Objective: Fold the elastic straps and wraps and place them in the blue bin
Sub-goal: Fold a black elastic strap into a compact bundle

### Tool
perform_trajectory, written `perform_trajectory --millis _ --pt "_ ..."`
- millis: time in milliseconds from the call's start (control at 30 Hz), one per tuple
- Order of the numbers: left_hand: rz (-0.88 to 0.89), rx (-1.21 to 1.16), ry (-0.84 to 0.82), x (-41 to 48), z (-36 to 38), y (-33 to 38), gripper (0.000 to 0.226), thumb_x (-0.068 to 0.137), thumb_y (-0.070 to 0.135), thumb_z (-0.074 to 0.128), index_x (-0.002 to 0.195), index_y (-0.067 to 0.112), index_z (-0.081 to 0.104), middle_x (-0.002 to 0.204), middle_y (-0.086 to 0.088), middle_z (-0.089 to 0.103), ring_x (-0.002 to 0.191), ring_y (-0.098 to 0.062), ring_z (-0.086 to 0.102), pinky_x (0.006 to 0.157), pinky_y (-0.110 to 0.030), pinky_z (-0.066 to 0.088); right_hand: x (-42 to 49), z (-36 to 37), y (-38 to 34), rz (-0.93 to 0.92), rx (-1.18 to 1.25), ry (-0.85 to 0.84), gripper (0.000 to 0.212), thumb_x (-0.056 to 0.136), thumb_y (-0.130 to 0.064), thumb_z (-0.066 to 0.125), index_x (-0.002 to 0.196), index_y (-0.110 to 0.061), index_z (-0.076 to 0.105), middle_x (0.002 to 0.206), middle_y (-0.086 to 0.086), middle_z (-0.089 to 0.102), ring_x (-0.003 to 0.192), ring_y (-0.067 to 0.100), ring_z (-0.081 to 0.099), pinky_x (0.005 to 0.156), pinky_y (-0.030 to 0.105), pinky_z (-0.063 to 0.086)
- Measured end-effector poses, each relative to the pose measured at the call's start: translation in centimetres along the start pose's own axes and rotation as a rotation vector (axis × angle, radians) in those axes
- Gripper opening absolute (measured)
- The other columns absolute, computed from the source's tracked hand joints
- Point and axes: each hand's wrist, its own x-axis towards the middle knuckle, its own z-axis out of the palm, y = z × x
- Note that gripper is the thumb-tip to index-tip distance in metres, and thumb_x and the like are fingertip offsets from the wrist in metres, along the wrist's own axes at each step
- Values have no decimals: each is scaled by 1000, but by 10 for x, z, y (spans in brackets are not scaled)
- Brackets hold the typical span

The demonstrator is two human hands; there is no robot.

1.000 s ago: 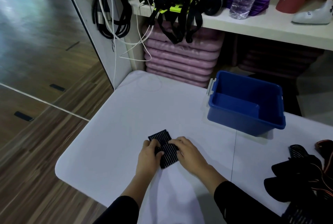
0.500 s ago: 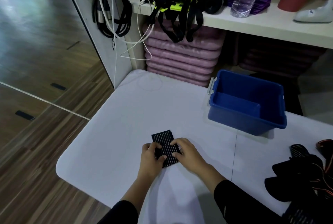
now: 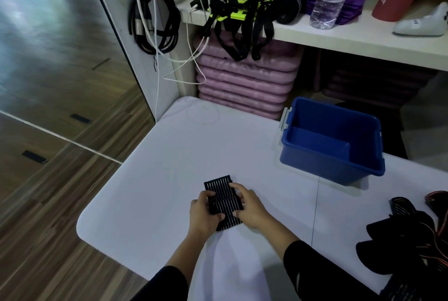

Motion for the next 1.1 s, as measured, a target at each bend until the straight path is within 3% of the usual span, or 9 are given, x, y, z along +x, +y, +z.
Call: perform_trajectory --millis 100,200,300,400,567,700,833,967,1100 --pt "22 -19 -13 -4 -3 -1 61 67 -5 72 118 22 50 112 -8 48 85 -9 57 73 -17 48 -1 1 0 -19 21 -3 79 71 13 57 135 -30 40 119 3 50 100 17 58 79 33 57" --pt "46 -20 -17 -7 -5 0 68 67 -5 72 124 23 48 116 -8 50 82 1 53 75 -17 43 -2 0 2 -2 27 -16 82 69 11 58 128 -43 42 113 -1 52 100 19 58 79 36 57" --pt "55 32 -40 -8 -6 2 75 69 -4 71 134 20 42 122 -5 45 88 -6 54 80 -19 41 -3 -3 4 28 50 -12 80 69 13 60 125 -42 47 96 -13 56 97 17 60 84 37 56" --pt "86 102 -77 -9 -7 3 75 69 -3 71 137 11 41 125 -1 39 102 -18 55 87 -19 44 -4 -4 3 48 7 -8 76 67 9 65 127 -35 48 96 -11 56 99 18 59 86 37 55" --pt "106 160 -68 -11 -9 7 57 67 -2 73 120 11 57 112 5 44 95 -11 51 68 -2 38 -7 -2 2 11 -119 23 58 68 2 70 119 -19 51 109 -2 48 102 15 52 86 26 49" --pt "134 150 -23 -12 -11 11 41 65 0 74 102 13 64 101 0 58 89 -13 55 66 -5 36 -8 -3 1 -31 -170 83 40 72 0 67 107 -16 56 106 -1 39 102 17 50 84 19 44" --pt "158 86 12 -11 -18 15 44 67 1 72 107 18 62 99 2 61 90 -11 56 71 -10 38 -7 -9 -5 -61 -86 105 42 72 -4 72 110 -15 58 115 -5 39 107 12 49 81 10 40" --pt "110 -86 37 -4 -30 22 53 72 -1 71 116 23 54 95 5 61 92 -13 58 71 -9 41 0 -10 -17 -67 -23 133 42 75 -13 72 113 -21 58 113 -1 59 103 14 55 89 24 46" --pt "70 -201 105 9 -40 31 45 76 4 70 113 23 53 92 7 62 85 -5 60 59 -7 44 13 -7 -34 -55 135 186 40 80 -11 69 116 -22 55 106 -6 60 100 9 57 75 9 42"
